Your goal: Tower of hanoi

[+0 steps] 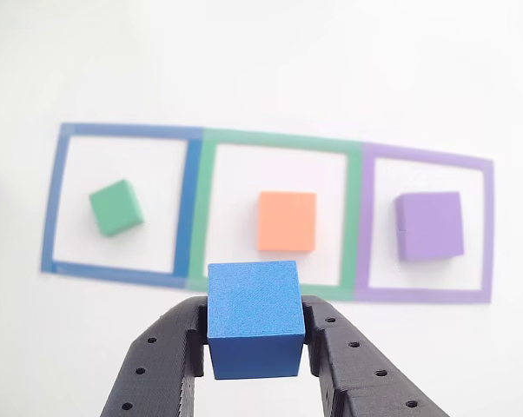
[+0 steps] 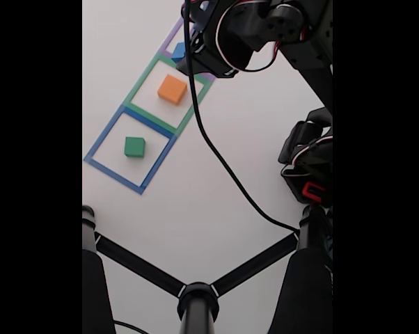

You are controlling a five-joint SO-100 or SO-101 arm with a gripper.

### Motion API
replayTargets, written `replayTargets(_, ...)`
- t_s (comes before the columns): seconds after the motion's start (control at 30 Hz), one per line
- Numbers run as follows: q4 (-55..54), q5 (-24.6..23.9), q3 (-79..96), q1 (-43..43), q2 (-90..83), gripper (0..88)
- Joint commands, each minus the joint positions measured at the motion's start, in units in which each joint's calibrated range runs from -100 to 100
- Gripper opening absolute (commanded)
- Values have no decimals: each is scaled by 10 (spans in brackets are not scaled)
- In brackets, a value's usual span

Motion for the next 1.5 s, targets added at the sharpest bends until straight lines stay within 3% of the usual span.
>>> replayTargets(0.0,5,0,-33,52,-41,25)
replayTargets(0.23,1,0,16,119,-65,24)
replayTargets(0.4,-88,0,160,165,-121,25)
replayTargets(0.6,-267,0,412,223,-210,31)
replayTargets(0.97,-742,0,824,278,-226,43)
replayTargets(1.2,-988,0,915,279,-112,51)
replayTargets(1.47,-1162,0,919,270,27,53)
